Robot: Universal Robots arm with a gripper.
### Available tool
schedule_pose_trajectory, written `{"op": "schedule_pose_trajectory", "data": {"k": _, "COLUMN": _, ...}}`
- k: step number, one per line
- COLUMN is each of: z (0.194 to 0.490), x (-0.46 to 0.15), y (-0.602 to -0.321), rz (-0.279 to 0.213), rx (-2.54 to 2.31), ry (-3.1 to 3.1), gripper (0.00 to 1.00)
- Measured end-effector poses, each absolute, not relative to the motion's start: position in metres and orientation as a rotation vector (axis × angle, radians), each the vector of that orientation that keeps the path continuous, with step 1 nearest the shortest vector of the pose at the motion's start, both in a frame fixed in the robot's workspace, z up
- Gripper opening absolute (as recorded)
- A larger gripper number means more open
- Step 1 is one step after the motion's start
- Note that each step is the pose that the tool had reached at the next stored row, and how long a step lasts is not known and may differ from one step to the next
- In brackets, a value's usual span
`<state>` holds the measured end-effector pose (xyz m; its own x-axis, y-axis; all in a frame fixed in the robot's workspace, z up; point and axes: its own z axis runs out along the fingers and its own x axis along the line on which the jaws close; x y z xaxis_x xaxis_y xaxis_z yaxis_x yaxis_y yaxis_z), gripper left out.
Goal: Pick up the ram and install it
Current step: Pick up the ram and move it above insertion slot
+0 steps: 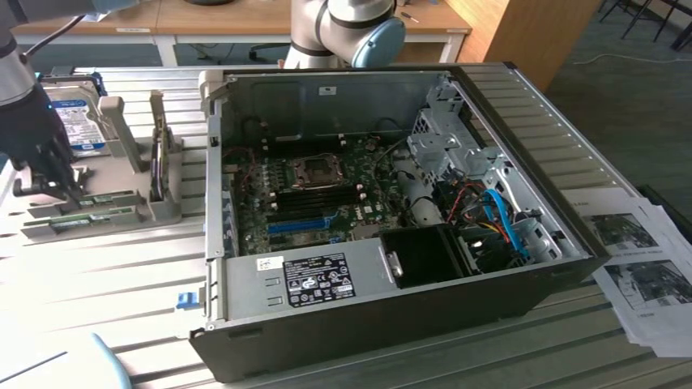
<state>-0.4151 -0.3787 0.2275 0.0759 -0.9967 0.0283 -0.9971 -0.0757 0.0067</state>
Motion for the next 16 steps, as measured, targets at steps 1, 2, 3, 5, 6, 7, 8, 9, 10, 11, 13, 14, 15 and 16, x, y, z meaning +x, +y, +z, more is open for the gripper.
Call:
{"op": "schedule_pose_trajectory", "data": {"k": 1, "z": 0.2269, "x": -0.4151, "y": -0.3787, "rz": 0.025, "rx": 2.286, "ry": -2.119, "gripper": 0.29}}
{"op": "schedule_pose_trajectory", "data": {"k": 2, "z": 0.2263, "x": -0.4151, "y": -0.3787, "rz": 0.025, "rx": 2.286, "ry": -2.119, "gripper": 0.29}}
{"op": "schedule_pose_trajectory", "data": {"k": 3, "z": 0.2258, "x": -0.4151, "y": -0.3787, "rz": 0.025, "rx": 2.286, "ry": -2.119, "gripper": 0.29}}
{"op": "schedule_pose_trajectory", "data": {"k": 5, "z": 0.2246, "x": -0.4151, "y": -0.3787, "rz": 0.025, "rx": 2.286, "ry": -2.119, "gripper": 0.29}}
{"op": "schedule_pose_trajectory", "data": {"k": 6, "z": 0.2241, "x": -0.4151, "y": -0.3787, "rz": 0.025, "rx": 2.286, "ry": -2.119, "gripper": 0.29}}
{"op": "schedule_pose_trajectory", "data": {"k": 7, "z": 0.2235, "x": -0.4151, "y": -0.3787, "rz": 0.025, "rx": 2.286, "ry": -2.119, "gripper": 0.29}}
{"op": "schedule_pose_trajectory", "data": {"k": 8, "z": 0.2231, "x": -0.4151, "y": -0.3787, "rz": 0.025, "rx": 2.286, "ry": -2.119, "gripper": 0.29}}
{"op": "schedule_pose_trajectory", "data": {"k": 9, "z": 0.2228, "x": -0.4151, "y": -0.3787, "rz": 0.025, "rx": 2.286, "ry": -2.119, "gripper": 0.29}}
{"op": "schedule_pose_trajectory", "data": {"k": 10, "z": 0.2224, "x": -0.4151, "y": -0.3787, "rz": 0.025, "rx": 2.286, "ry": -2.119, "gripper": 0.29}}
{"op": "schedule_pose_trajectory", "data": {"k": 11, "z": 0.2221, "x": -0.4151, "y": -0.3787, "rz": 0.025, "rx": 2.286, "ry": -2.119, "gripper": 0.29}}
{"op": "schedule_pose_trajectory", "data": {"k": 13, "z": 0.2212, "x": -0.4151, "y": -0.3787, "rz": 0.025, "rx": 2.286, "ry": -2.119, "gripper": 0.29}}
{"op": "schedule_pose_trajectory", "data": {"k": 14, "z": 0.2205, "x": -0.4151, "y": -0.3787, "rz": 0.025, "rx": 2.286, "ry": -2.119, "gripper": 0.29}}
{"op": "schedule_pose_trajectory", "data": {"k": 15, "z": 0.2199, "x": -0.4151, "y": -0.3787, "rz": 0.025, "rx": 2.286, "ry": -2.119, "gripper": 0.29}}
{"op": "schedule_pose_trajectory", "data": {"k": 16, "z": 0.2193, "x": -0.4151, "y": -0.3787, "rz": 0.025, "rx": 2.286, "ry": -2.119, "gripper": 0.29}}
